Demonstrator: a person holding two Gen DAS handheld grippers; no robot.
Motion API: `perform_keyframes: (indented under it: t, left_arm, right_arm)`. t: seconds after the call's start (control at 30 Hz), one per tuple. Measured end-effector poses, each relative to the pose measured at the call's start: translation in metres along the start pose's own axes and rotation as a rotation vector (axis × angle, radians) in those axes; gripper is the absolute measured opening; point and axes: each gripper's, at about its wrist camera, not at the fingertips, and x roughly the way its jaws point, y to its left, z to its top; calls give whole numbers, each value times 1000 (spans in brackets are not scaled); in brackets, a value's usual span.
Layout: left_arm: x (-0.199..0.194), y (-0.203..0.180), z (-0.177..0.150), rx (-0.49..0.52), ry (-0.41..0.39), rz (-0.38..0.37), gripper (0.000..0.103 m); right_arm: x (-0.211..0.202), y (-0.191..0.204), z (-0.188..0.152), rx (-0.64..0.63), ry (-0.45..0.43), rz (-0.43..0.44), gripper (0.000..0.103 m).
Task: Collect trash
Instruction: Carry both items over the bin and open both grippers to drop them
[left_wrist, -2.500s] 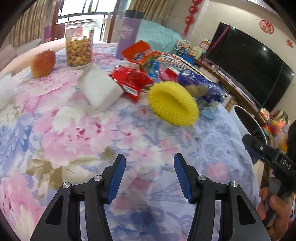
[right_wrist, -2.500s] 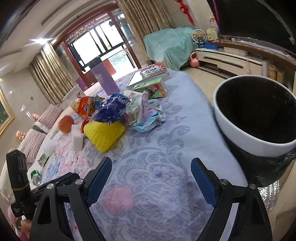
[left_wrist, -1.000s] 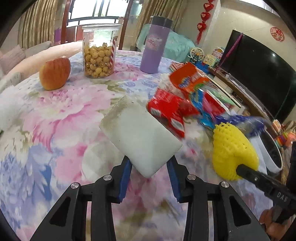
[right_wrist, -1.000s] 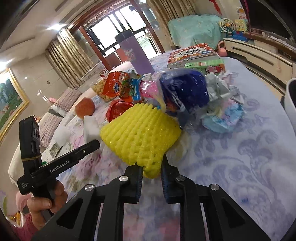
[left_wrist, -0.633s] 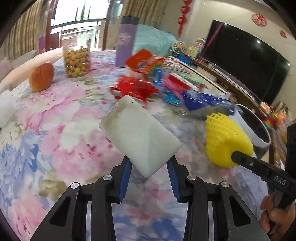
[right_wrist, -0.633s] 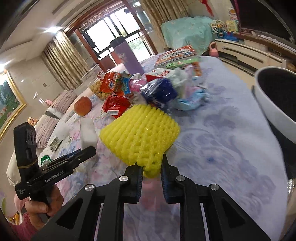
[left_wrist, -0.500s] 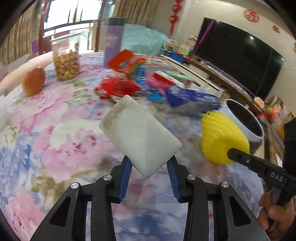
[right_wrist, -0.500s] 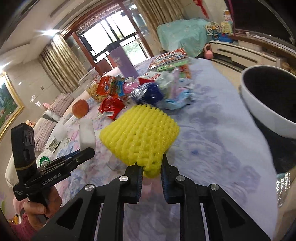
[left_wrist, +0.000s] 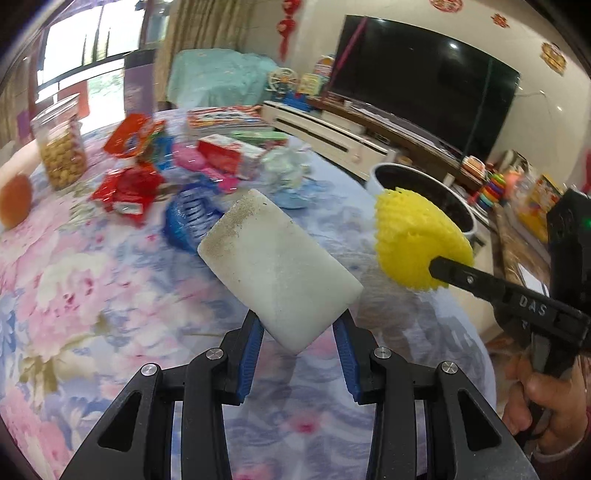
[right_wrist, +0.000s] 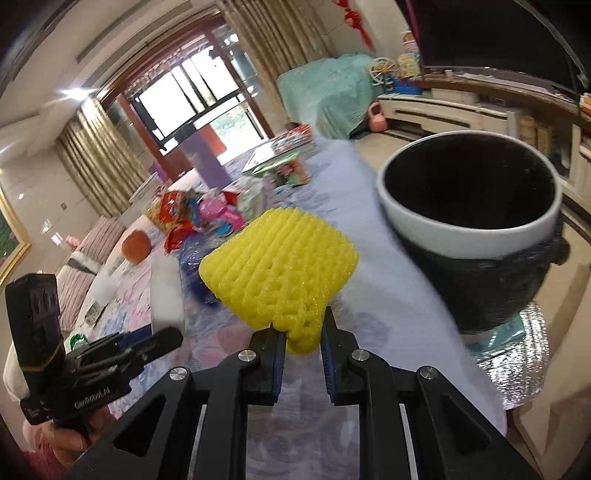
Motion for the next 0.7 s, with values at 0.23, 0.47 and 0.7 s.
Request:
perform_keyframes:
  t: [0.23, 0.47, 0.7]
  left_arm:
    - [17, -24, 9, 53, 12, -31, 37]
    - [37, -49, 21, 99, 24, -52, 37]
    - [56, -71, 36, 149, 32, -67, 37]
  right_arm:
    - [-16, -26, 3, 34, -29, -34, 17]
    - [-28, -43, 9, 54, -55, -62, 17]
    - [-38, -58, 16, 68, -78, -92, 17]
